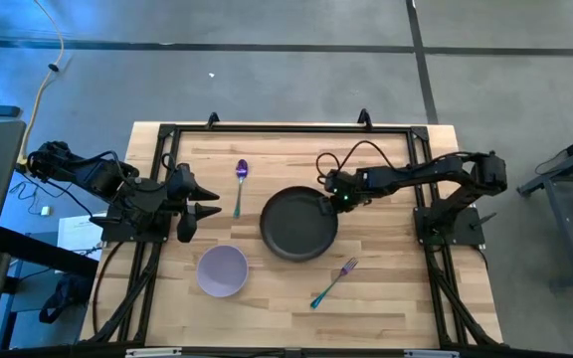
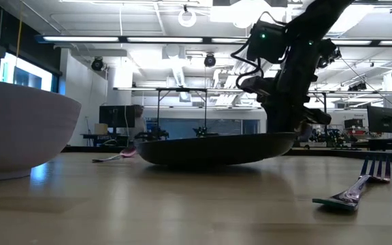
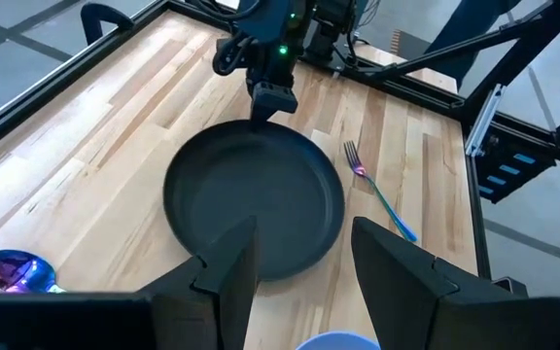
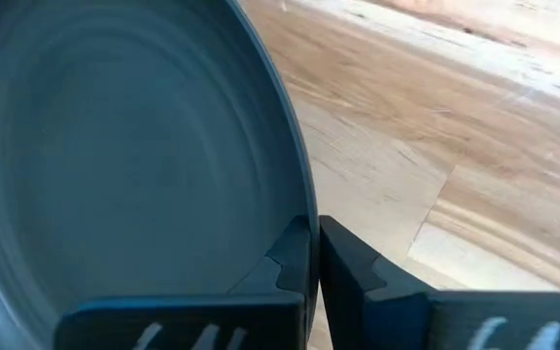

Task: Set table place
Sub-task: Move the black plate to the center

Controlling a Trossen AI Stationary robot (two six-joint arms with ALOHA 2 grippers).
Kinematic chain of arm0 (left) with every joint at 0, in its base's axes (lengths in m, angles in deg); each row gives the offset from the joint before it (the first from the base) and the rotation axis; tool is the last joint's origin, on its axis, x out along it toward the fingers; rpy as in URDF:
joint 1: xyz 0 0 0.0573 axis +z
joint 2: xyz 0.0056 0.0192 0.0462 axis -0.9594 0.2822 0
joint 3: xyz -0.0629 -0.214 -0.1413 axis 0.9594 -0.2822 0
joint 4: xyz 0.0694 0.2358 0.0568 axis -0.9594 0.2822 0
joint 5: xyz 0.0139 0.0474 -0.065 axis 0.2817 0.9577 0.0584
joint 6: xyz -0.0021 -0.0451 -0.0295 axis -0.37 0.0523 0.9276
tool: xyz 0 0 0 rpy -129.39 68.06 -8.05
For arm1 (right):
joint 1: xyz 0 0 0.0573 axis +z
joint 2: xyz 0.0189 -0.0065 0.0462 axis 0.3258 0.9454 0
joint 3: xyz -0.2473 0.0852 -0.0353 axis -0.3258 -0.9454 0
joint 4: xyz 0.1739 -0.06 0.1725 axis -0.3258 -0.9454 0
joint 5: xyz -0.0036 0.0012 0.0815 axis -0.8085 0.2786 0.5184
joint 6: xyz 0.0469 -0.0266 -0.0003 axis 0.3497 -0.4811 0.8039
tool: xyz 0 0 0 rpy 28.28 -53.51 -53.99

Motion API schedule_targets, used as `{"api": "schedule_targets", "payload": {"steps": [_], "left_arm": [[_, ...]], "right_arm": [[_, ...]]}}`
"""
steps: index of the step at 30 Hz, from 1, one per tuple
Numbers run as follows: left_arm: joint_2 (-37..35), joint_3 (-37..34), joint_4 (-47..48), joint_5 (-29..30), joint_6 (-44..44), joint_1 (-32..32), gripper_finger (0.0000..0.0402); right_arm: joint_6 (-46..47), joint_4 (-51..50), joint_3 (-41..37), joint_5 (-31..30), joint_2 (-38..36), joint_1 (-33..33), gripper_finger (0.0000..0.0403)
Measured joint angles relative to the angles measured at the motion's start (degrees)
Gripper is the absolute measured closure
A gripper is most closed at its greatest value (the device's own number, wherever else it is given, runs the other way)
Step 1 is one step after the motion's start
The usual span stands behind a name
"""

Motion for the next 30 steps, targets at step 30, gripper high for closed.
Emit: {"api": "schedule_targets", "payload": {"steps": [30], "left_arm": [[0.00,0.02,0.48,0.00,0.11,-0.01,0.0245]], "right_arm": [[0.22,3.06,0.02,1.31,3.78,-0.17,0.0377]]}}
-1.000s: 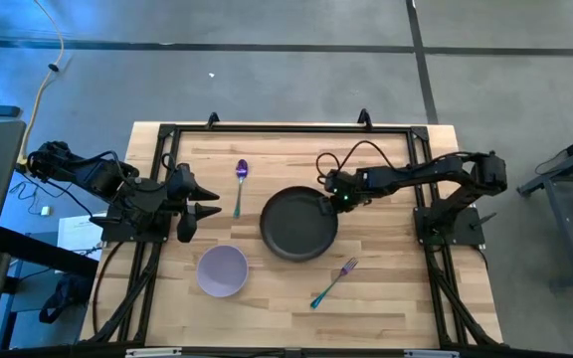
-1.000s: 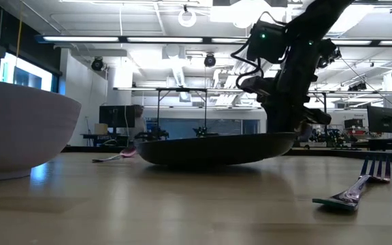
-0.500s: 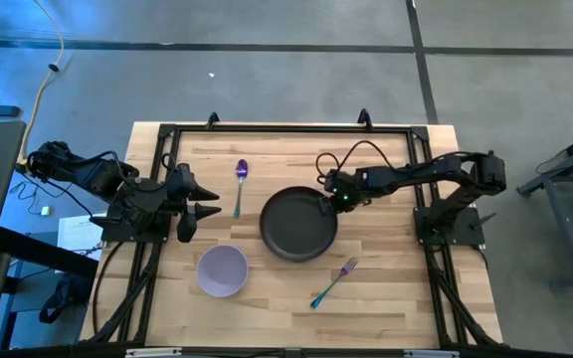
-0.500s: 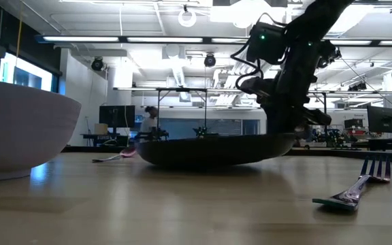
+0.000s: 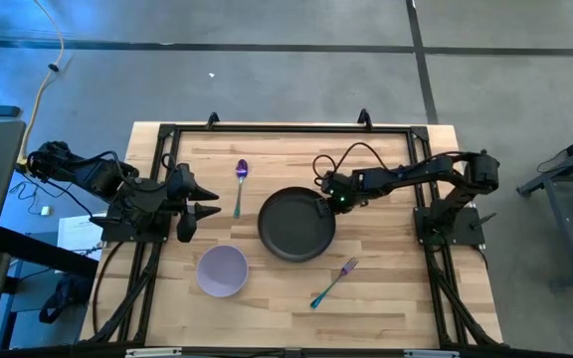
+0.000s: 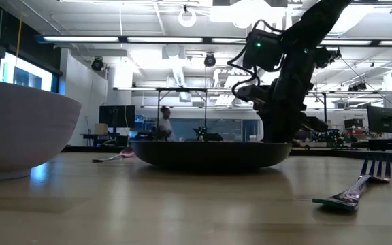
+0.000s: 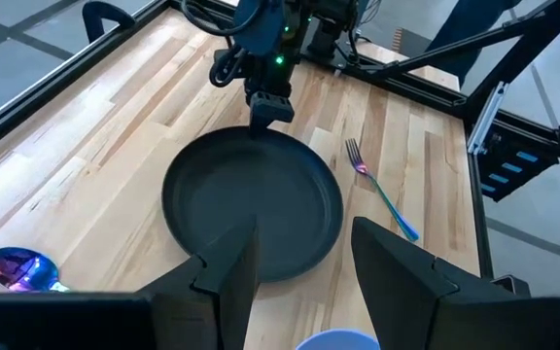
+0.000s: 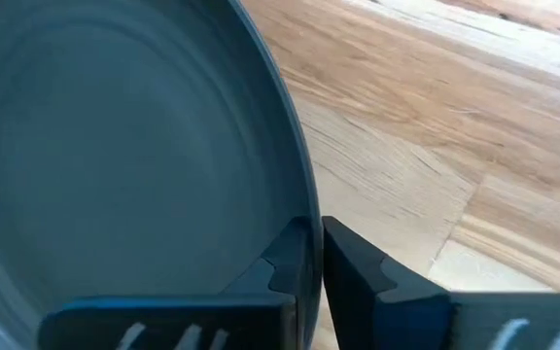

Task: Set table place
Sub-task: Move the black plate to the center, then put the violet bowl on the black plate

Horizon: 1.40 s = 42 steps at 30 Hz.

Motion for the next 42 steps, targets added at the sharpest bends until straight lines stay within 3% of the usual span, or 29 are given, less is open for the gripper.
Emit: {"api": "schedule_targets", "payload": {"steps": [12,21,35,42], "left_arm": [[0.01,0.00,0.01,0.20,0.00,0.01,0.0245],[0.02,0.00,0.00,0.20,0.04,0.01,0.0245],[0.01,-0.20,-0.18,0.24,0.50,0.01,0.0245],[0.00,-4.07,-0.12,1.57,0.54,0.01,0.0245]], "right_arm": [[-1.69,0.81,0.00,-0.01,0.00,0.00,0.0270],[-3.16,0.63,0.00,0.47,-0.04,-0.02,0.0221],[-7.12,-6.42,0.00,-0.90,-10.12,0.32,0.0198],[-15.07,-6.01,0.00,-9.12,-21.26,3.47,0.0198]]}}
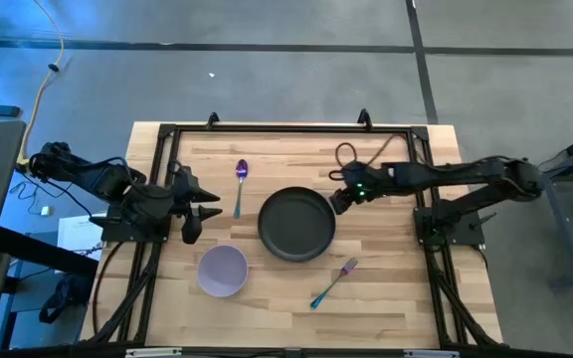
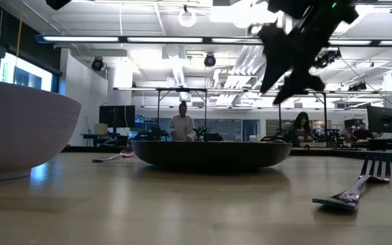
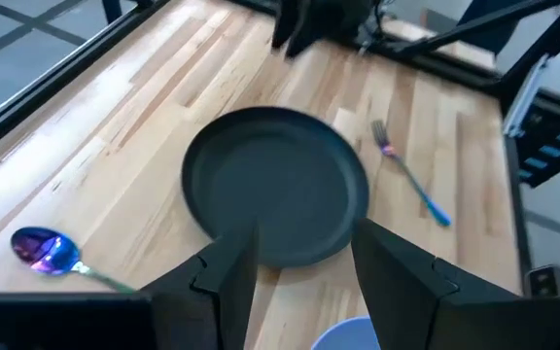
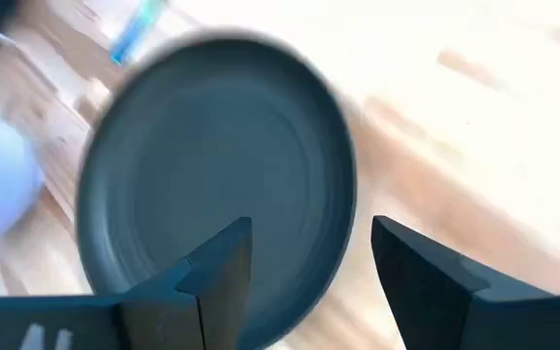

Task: Set table place
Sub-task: Put the violet bowl on the black plate

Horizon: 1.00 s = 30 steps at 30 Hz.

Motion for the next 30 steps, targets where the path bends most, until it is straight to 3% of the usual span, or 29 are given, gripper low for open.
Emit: {"api": "schedule_targets", "payload": {"steps": [9,13,21,30], "left_arm": [[0.02,-2.99,-1.15,1.68,1.38,0.00,0.0245],[0.02,-2.99,1.00,0.25,3.06,0.00,0.0245],[3.28,-3.05,7.74,-8.90,8.72,0.00,0.0245],[9.62,-3.05,15.06,-14.21,10.49,0.00,0.0245]], "right_arm": [[-11.91,4.37,0.00,-12.84,-12.21,6.59,0.0198],[-15.30,7.22,0.00,-14.09,-14.91,9.30,0.0198],[-30.89,18.85,0.00,-15.16,-17.40,15.78,0.0198],[-33.61,22.31,0.00,-17.31,-17.64,18.36,0.0198]]}}
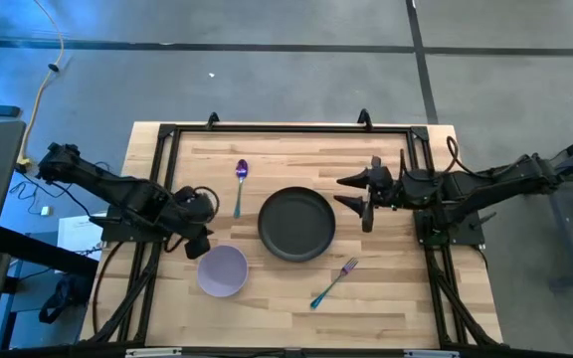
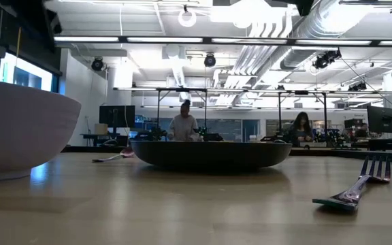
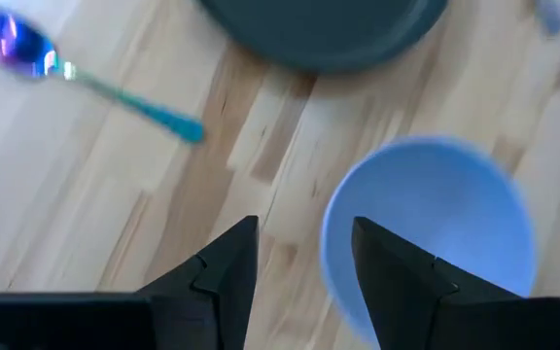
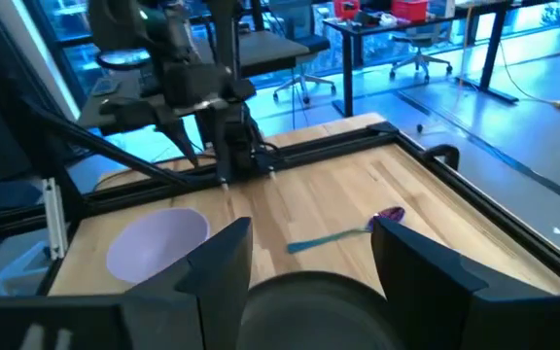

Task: Set table place
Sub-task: Put the violet bowl on the black plate

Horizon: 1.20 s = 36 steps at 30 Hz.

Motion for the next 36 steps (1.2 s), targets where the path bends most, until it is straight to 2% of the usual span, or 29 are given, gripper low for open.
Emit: {"api": "schedule_targets", "payload": {"steps": [5,12,20,23,31,36], "left_arm": [[1.72,-1.25,0.98,-1.84,0.01,0.00,0.0245],[1.64,-7.24,-5.49,-7.60,2.45,-0.04,0.0245],[1.64,-8.88,-9.15,-7.92,2.50,0.00,0.0245],[1.64,-8.87,-9.06,-7.89,2.48,-0.02,0.0245],[1.64,-8.87,-9.33,-8.95,2.53,0.00,0.0245],[1.64,-8.87,-9.17,-9.90,2.33,-0.01,0.0245]], "right_arm": [[-0.87,0.80,0.00,0.00,-0.02,1.33,0.0198],[-0.99,1.22,0.00,-0.02,0.00,3.54,0.0198],[-5.08,3.81,-0.50,-1.61,-2.62,6.69,0.0198],[-4.95,7.21,-4.77,-3.33,-6.10,7.82,0.0198],[-4.92,32.55,-22.88,-3.86,-16.51,11.27,0.0198],[-5.94,36.72,-26.66,-3.61,-18.34,12.98,0.0199]]}}
